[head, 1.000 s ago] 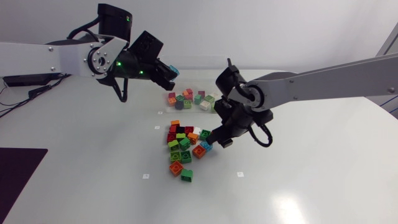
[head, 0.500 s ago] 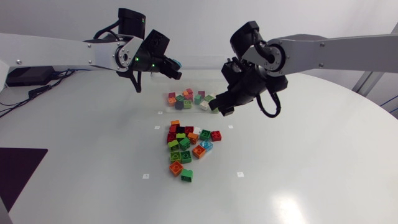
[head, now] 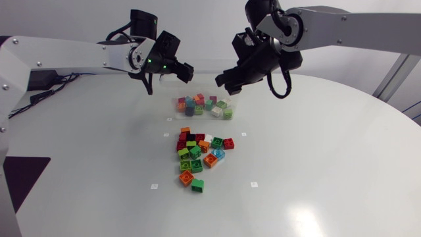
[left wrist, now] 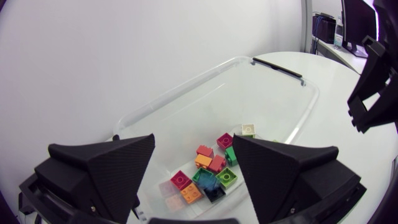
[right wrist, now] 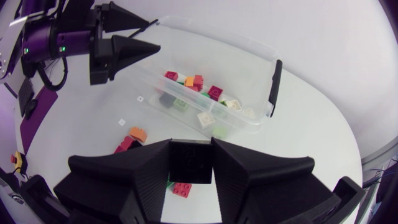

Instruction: Place the duplo bricks in the container

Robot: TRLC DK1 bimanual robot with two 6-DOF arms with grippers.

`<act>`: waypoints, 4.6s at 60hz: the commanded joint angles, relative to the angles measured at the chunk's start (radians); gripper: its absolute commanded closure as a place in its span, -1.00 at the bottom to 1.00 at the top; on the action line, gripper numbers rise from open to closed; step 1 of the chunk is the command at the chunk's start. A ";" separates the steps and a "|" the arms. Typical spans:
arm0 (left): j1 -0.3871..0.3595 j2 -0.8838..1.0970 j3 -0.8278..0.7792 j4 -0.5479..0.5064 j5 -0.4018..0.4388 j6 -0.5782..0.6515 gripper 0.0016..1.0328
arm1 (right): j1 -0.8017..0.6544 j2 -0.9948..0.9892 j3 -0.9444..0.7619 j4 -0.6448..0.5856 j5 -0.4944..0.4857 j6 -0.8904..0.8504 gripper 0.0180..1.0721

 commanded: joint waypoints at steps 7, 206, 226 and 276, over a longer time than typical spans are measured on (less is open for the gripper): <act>0.002 -0.177 -0.171 0.004 -0.008 0.045 -0.92 | -0.008 0.075 0.093 0.026 -0.003 0.012 0.48; -0.179 -0.454 -0.762 -0.370 -0.014 0.168 0.52 | 0.051 0.181 -0.255 0.023 0.098 0.180 -0.80; -0.086 -0.577 -0.697 -0.366 -0.013 0.162 0.51 | 0.070 0.276 -0.147 -0.044 0.123 0.222 -0.72; 0.014 -0.624 -0.531 -0.211 0.056 0.047 0.51 | 0.051 0.385 -0.040 -0.081 0.140 0.245 0.32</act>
